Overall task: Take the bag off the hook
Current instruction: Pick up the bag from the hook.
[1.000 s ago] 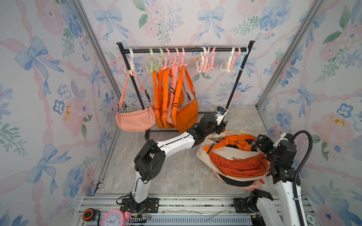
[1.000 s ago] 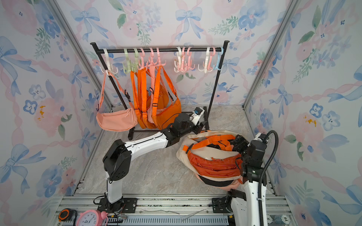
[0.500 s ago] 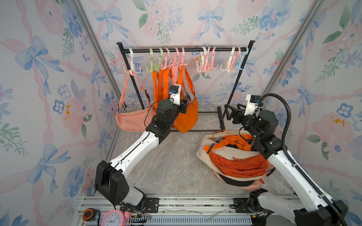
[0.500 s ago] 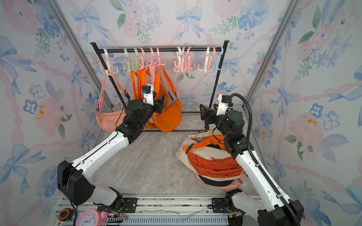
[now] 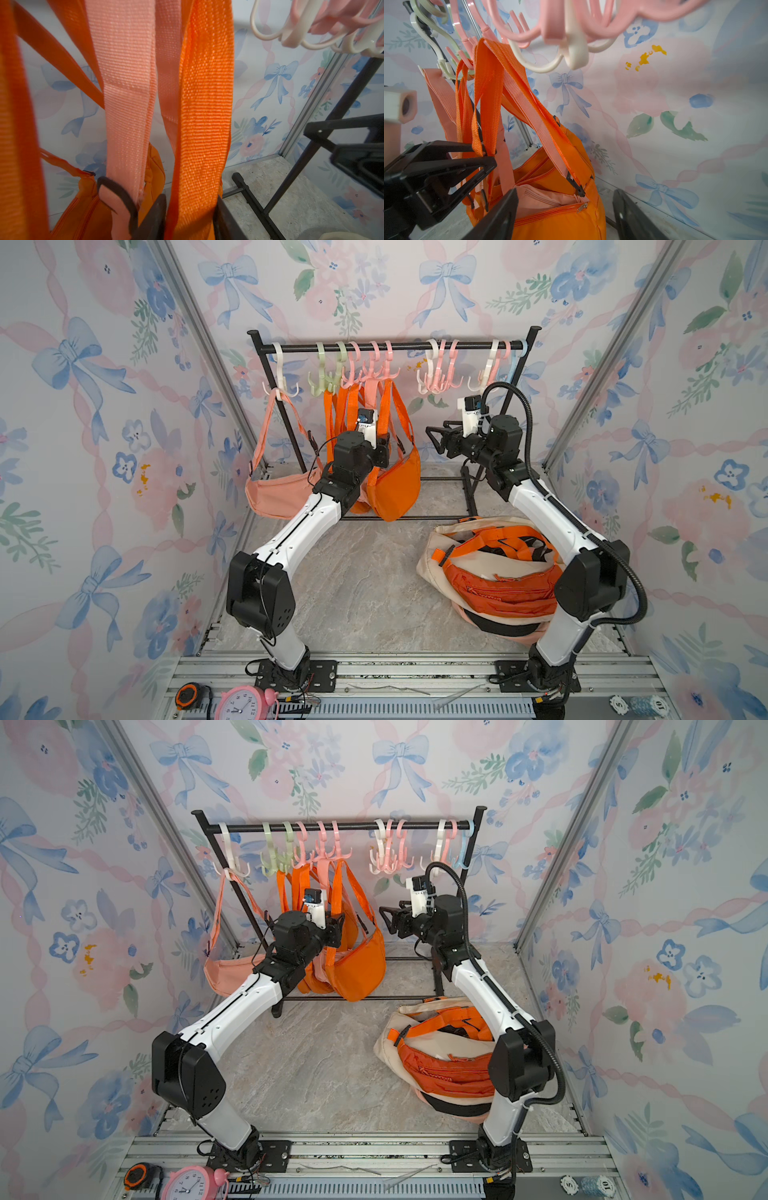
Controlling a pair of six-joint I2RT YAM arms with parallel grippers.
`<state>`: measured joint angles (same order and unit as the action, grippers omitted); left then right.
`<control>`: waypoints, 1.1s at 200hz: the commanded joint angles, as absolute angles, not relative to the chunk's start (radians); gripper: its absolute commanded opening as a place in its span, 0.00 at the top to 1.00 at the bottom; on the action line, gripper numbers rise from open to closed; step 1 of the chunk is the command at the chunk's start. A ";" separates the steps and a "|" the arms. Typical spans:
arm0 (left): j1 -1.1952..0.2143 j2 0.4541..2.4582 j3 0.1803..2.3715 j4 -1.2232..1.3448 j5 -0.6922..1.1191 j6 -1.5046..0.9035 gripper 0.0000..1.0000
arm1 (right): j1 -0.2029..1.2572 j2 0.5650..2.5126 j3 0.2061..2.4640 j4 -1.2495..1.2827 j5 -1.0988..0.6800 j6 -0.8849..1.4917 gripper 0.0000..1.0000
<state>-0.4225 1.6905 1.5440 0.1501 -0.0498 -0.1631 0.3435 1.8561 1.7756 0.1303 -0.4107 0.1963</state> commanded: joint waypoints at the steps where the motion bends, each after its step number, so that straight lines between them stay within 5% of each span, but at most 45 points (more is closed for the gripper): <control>1: -0.417 1.725 1.604 0.139 -0.019 -0.164 0.74 | 0.331 1.960 1.908 0.121 -0.519 0.228 0.31; 28: -0.417 1.761 1.661 0.115 0.008 -0.160 1.00 | 0.329 2.084 2.060 0.083 -0.572 0.229 0.38; 89: -0.416 1.742 1.706 0.097 0.041 -0.160 1.00 | 0.330 2.262 2.287 0.048 -0.629 0.258 0.40; 114: -0.415 1.723 1.700 0.097 0.053 -0.160 1.00 | 0.333 2.352 2.420 0.016 -0.631 0.291 0.59; 136: -0.414 1.714 1.703 0.094 0.062 -0.159 1.00 | 0.345 2.436 2.549 0.005 -0.653 0.342 0.54; 153: -0.414 1.702 1.700 0.086 0.062 -0.156 1.00 | 0.366 2.481 2.615 -0.023 -0.636 0.327 0.37; 167: -0.413 1.687 1.687 0.088 0.059 -0.155 1.00 | 0.379 2.508 2.662 -0.044 -0.621 0.319 0.37; 183: -0.410 1.673 1.676 0.089 0.062 -0.156 1.00 | 0.386 2.519 2.679 -0.051 -0.603 0.327 0.48; 220: -0.398 1.630 1.632 0.102 0.067 -0.158 1.00 | 0.392 2.440 2.560 0.003 -0.584 0.346 0.99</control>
<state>-0.4126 1.6848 1.6653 0.0799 0.0498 -0.1619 0.3820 2.5038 2.6274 -0.0353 -0.5964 0.3298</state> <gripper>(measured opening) 0.047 0.148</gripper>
